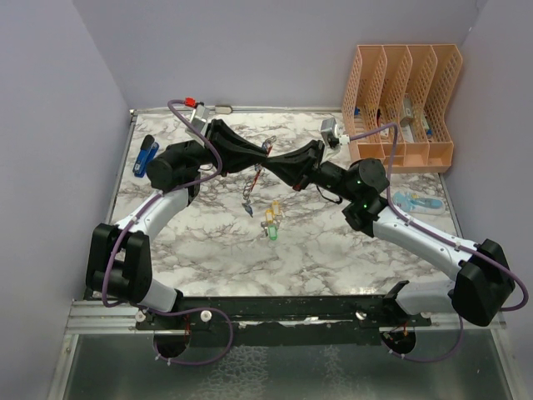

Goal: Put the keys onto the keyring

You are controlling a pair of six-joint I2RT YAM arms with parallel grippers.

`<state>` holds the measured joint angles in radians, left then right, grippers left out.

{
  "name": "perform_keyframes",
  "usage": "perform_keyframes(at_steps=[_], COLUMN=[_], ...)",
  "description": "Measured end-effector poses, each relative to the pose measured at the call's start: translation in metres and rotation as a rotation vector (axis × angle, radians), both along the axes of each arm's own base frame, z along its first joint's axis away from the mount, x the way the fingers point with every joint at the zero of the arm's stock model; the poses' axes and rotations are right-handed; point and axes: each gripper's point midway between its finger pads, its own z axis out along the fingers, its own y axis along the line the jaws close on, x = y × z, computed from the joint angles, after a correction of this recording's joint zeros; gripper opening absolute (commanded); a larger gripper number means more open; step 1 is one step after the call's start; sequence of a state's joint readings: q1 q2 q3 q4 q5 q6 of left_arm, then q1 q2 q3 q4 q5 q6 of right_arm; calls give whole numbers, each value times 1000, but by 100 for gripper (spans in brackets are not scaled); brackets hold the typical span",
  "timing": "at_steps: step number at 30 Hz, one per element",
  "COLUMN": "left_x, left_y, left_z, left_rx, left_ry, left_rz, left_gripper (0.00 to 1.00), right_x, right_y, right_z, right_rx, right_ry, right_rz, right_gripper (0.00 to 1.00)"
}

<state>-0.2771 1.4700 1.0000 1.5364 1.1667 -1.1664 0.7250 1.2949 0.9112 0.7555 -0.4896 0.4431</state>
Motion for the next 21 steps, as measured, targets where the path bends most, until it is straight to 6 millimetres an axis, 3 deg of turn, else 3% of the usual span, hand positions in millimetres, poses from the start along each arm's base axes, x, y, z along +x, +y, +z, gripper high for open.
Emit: perform_keyframes(at_steps=[6, 10, 21], left_x=[3, 4, 4], left_y=[0, -1, -1], left_z=[-2, -5, -9], left_rx=[-4, -5, -4], left_ry=[6, 7, 14], left_rz=[6, 11, 13], left_gripper=[11, 0, 0], right_x=[0, 0, 0], right_y=[0, 0, 0], right_z=[-1, -3, -7], right_rx=[1, 0, -1], right_ry=[9, 17, 31], right_rz=[3, 5, 7], right_gripper=[2, 2, 2])
